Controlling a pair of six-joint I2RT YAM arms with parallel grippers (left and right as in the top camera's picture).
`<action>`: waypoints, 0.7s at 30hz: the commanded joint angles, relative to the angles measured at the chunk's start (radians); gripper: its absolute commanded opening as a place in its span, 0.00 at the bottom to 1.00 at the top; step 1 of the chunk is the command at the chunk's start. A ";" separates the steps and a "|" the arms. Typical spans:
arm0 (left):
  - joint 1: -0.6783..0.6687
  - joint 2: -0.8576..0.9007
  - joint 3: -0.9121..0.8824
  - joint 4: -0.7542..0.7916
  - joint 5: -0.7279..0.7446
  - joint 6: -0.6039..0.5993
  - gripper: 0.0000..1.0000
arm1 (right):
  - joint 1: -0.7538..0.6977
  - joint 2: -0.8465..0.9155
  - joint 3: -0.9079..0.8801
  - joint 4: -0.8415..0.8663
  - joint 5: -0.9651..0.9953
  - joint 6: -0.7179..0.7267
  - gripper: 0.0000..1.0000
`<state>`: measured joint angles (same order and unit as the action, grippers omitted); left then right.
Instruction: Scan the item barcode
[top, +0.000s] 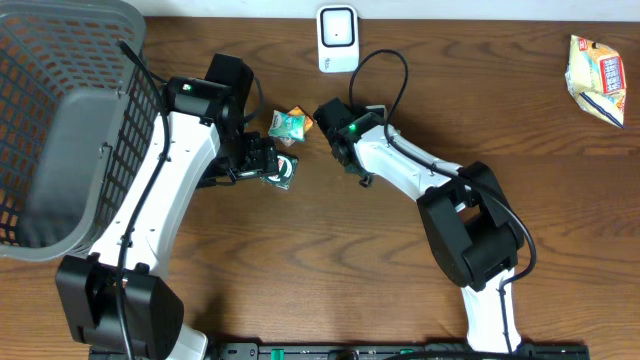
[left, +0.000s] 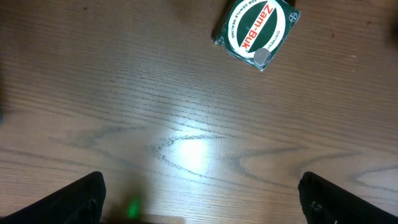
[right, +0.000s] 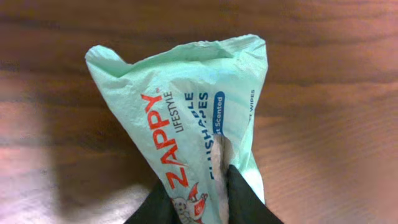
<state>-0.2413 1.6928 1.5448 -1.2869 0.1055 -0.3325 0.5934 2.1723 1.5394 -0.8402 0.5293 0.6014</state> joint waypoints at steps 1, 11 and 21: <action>0.000 0.004 0.011 -0.007 -0.002 0.006 0.98 | -0.006 -0.036 0.025 -0.043 -0.024 -0.006 0.15; 0.000 0.004 0.011 -0.007 -0.002 0.006 0.98 | -0.184 -0.182 0.071 -0.041 -0.799 -0.340 0.02; 0.000 0.004 0.011 -0.007 -0.002 0.006 0.98 | -0.397 -0.174 -0.127 0.067 -1.472 -0.525 0.01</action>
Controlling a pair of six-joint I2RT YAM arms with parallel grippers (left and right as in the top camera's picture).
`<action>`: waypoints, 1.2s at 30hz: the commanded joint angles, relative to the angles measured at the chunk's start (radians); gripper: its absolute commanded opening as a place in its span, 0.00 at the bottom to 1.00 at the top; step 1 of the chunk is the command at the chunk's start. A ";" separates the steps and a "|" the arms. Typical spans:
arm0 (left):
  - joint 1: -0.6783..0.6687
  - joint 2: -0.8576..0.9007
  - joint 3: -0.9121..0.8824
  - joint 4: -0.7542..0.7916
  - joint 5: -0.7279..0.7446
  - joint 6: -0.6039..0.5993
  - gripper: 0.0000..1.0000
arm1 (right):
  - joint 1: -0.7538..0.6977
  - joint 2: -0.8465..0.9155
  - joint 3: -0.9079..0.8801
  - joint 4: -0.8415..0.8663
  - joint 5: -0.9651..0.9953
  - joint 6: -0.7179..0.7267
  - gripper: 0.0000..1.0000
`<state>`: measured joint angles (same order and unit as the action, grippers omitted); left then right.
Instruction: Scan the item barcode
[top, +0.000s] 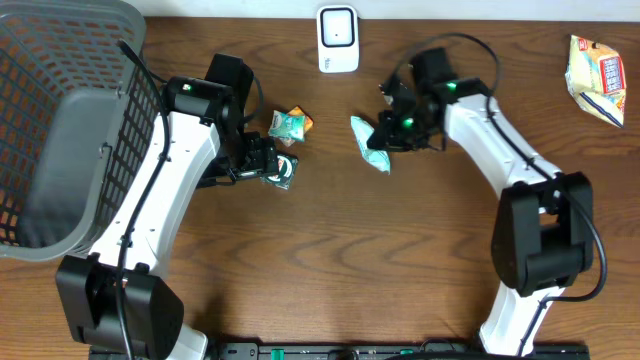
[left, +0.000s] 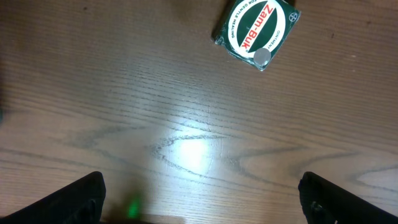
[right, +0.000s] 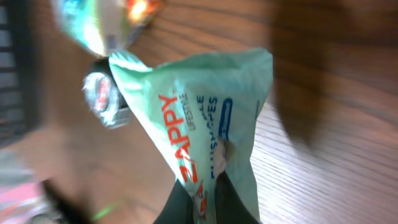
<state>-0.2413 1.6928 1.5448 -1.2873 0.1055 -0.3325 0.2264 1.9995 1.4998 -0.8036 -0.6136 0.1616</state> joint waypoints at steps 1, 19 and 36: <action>0.000 0.004 0.011 -0.006 -0.002 0.006 0.98 | -0.041 0.000 -0.122 0.053 -0.357 -0.085 0.01; 0.000 0.004 0.011 -0.006 -0.002 0.006 0.98 | -0.277 -0.014 -0.145 -0.064 -0.024 -0.032 0.46; 0.000 0.004 0.011 -0.006 -0.002 0.006 0.98 | -0.116 -0.011 -0.253 0.137 0.122 0.055 0.71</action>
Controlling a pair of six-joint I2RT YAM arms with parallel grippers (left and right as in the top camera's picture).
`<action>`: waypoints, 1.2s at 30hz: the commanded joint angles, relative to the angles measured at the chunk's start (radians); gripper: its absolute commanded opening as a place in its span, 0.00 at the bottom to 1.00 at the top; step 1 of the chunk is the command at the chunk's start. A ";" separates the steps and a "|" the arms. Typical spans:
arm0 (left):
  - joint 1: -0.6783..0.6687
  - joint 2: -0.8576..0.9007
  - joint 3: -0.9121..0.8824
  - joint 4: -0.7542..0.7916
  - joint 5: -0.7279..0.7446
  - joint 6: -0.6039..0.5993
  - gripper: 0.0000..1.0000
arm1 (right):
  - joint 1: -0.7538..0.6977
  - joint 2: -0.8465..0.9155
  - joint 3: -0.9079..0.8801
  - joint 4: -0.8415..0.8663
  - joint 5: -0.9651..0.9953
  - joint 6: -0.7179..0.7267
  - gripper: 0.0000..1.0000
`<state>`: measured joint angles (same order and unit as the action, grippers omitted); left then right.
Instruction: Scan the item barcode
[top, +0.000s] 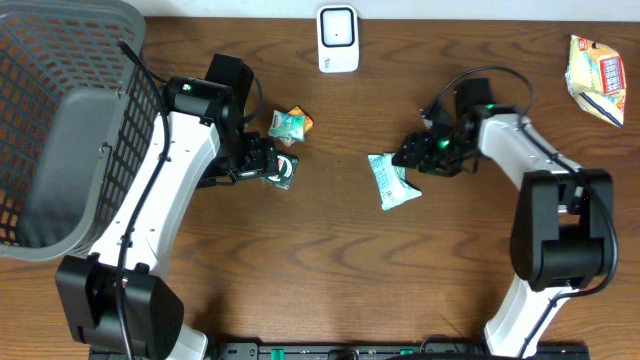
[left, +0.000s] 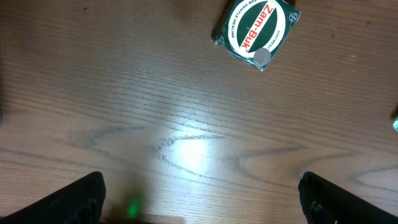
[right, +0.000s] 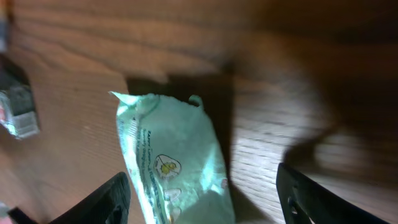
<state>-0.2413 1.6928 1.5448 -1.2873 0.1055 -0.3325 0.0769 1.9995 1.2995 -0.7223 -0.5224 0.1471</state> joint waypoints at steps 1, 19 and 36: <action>0.000 0.004 0.011 -0.006 -0.002 0.006 0.98 | 0.040 -0.011 -0.065 0.074 0.031 0.076 0.71; 0.000 0.004 0.011 -0.006 -0.002 0.006 0.98 | 0.016 -0.048 -0.023 0.166 -0.426 0.105 0.01; 0.000 0.004 0.011 -0.006 -0.002 0.006 0.98 | 0.085 -0.453 0.017 0.475 -0.195 0.311 0.01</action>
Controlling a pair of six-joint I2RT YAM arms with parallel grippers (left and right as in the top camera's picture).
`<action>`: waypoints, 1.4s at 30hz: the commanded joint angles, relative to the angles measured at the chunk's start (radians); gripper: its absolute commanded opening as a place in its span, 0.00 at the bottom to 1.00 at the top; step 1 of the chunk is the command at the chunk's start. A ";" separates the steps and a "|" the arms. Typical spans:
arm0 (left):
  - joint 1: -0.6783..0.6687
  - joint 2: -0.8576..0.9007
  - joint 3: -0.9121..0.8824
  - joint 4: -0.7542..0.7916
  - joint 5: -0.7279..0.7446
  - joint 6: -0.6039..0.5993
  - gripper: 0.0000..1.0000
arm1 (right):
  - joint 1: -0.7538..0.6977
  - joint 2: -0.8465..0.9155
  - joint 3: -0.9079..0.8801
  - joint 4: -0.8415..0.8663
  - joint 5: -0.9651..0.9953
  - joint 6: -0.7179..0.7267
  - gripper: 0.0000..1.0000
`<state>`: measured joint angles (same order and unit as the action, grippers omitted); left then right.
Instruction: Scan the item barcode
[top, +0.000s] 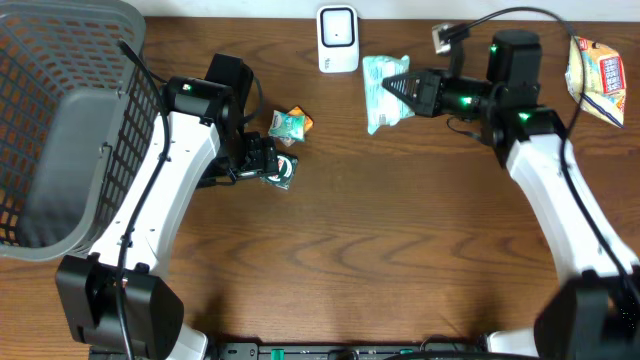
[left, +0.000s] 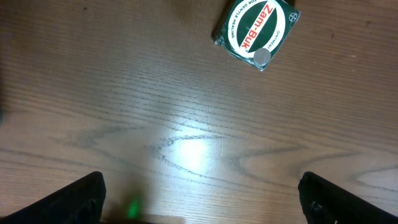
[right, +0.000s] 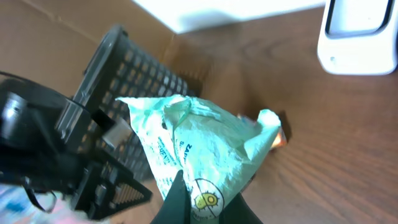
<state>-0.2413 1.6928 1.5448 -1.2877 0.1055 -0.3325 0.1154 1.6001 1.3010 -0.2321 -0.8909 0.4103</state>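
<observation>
My right gripper (top: 408, 93) is shut on a mint-green wipes pack (top: 383, 90) and holds it off the table, just right of the white barcode scanner (top: 338, 38). In the right wrist view the pack (right: 199, 146) fills the middle, pinched between my fingertips (right: 173, 202), and the scanner (right: 357, 31) sits at the upper right. My left gripper (top: 262, 160) hovers open over bare wood, its fingers (left: 81, 196) far apart, with the green Zam-Buk tin (left: 258, 31) ahead of it.
A grey mesh basket (top: 60, 120) fills the far left. A small green-and-orange packet (top: 290, 123) and the Zam-Buk tin (top: 282, 172) lie by the left gripper. A yellow snack packet (top: 595, 75) lies at the far right back.
The wipes pack lay on the table at the centre right with my right gripper open beside it. Now that gripper is shut on the pack, raised beside the scanner. The left arm is unchanged.
My right gripper first held the pack near the small packets at the centre, printed ZAPPY side showing. Then it held it further right. Then the pack lay on the table, other side up, gripper open. Now it is gripped again by the scanner.
</observation>
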 joint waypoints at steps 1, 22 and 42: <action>0.000 0.004 0.011 -0.006 -0.002 0.006 0.98 | 0.062 -0.070 0.015 -0.025 0.215 0.059 0.01; 0.000 0.004 0.011 -0.006 -0.002 0.006 0.98 | 0.286 -0.093 0.014 -0.198 0.437 0.402 0.01; 0.000 0.004 0.011 -0.006 -0.002 0.006 0.98 | 0.285 -0.090 0.013 -0.238 0.500 0.396 0.02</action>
<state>-0.2413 1.6928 1.5448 -1.2873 0.1055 -0.3325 0.3985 1.5101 1.3037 -0.4713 -0.4110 0.8043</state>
